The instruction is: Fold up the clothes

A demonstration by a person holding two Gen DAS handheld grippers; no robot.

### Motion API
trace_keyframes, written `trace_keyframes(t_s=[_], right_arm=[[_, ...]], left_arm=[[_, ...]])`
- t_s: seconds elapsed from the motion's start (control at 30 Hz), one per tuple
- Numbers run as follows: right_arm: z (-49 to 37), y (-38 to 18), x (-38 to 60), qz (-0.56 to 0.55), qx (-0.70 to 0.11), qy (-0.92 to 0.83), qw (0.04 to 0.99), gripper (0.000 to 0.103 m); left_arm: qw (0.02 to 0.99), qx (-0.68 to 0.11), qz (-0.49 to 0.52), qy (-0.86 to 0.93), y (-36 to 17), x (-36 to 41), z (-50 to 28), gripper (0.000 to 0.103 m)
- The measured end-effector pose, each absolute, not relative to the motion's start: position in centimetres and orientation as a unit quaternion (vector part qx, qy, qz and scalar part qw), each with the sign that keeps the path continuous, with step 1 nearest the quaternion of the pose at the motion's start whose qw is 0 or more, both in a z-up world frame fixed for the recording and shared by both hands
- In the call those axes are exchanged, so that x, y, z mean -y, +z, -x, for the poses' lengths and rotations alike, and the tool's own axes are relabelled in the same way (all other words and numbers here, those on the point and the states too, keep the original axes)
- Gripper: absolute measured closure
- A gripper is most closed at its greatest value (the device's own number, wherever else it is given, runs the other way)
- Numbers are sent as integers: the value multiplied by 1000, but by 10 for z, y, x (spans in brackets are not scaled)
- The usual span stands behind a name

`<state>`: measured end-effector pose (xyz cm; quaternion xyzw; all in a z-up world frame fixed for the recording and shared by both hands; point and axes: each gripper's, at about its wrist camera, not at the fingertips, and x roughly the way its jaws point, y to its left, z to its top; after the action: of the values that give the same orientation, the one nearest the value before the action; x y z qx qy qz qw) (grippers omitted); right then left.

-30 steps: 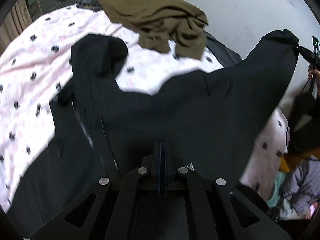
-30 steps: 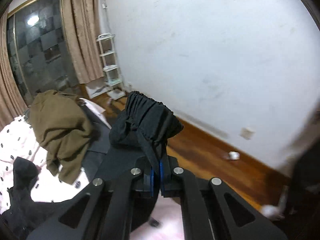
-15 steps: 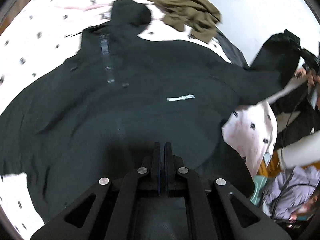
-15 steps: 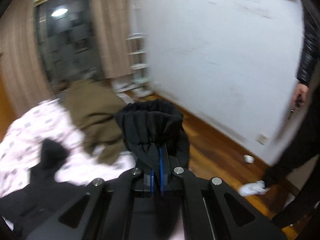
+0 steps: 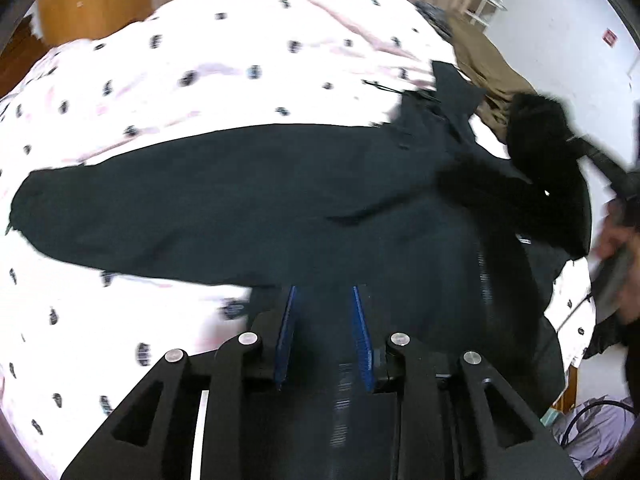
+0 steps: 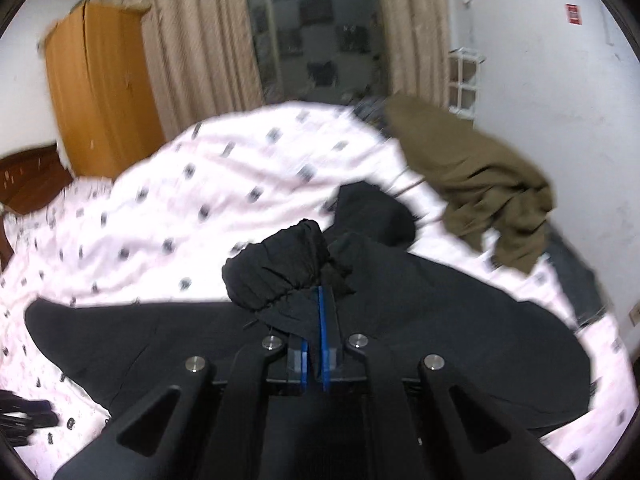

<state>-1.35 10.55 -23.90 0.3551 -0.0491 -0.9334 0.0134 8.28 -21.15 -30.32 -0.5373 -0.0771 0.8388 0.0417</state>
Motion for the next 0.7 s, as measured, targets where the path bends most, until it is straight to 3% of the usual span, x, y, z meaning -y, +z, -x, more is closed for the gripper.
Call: trace_keyframes(t_s=[0.33,0.7], right_arm=[[44,-362,93,-413,-10,-909,52,95],[39,-418,131,-494,-98,-862,60,88]], left_arm=[[13,116,548,828,-351,313,-96,78],[-13,158,544,824,-381,370,-77,78]])
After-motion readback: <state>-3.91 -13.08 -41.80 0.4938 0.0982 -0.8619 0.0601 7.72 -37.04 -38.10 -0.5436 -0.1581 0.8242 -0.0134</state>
